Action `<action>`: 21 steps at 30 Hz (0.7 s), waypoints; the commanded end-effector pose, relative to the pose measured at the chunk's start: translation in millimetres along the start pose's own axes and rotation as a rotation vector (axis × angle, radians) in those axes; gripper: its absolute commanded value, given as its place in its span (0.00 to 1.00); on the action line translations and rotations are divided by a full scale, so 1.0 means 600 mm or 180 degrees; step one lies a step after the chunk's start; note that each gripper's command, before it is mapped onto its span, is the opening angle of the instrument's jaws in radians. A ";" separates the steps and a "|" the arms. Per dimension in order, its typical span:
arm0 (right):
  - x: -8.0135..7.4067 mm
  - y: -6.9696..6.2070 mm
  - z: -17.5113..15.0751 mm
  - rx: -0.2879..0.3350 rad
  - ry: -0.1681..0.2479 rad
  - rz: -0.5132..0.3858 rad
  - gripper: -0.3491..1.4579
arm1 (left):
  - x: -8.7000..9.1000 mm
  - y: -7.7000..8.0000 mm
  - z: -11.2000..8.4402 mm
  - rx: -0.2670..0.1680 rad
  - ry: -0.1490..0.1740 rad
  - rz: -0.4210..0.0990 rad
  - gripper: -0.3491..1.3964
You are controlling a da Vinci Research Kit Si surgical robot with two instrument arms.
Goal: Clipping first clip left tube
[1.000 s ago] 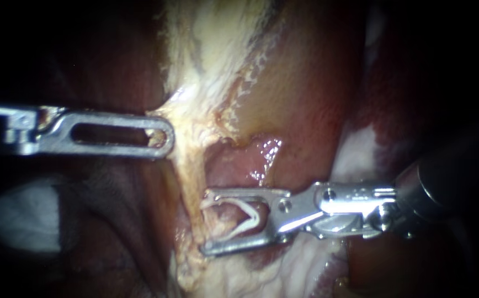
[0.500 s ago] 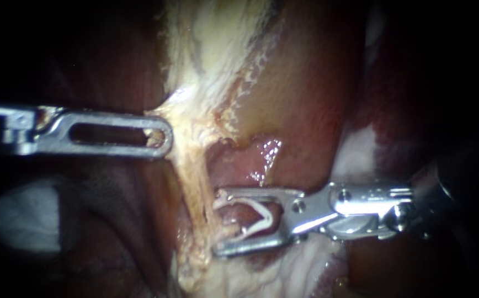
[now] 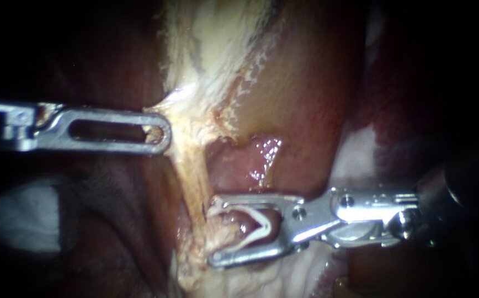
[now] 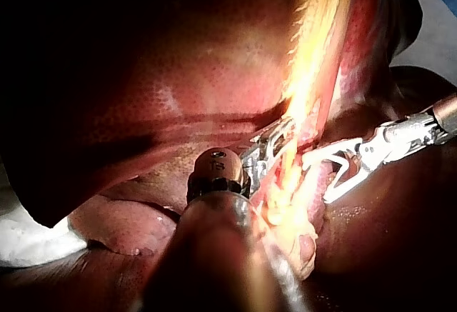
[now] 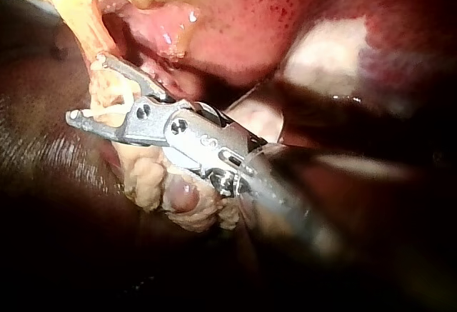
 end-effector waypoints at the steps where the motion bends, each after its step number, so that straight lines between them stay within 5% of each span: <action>1: -0.0005 0.0002 0.0004 0.0005 -0.0002 -0.0003 0.52 | 0.0000 0.0000 0.0000 0.0001 0.0000 0.0000 0.00; 21: -0.0048 0.0036 0.0040 0.0067 -0.0009 0.0046 0.52 | 0.0005 -0.0012 -0.0004 -0.0010 -0.0009 -0.0006 0.00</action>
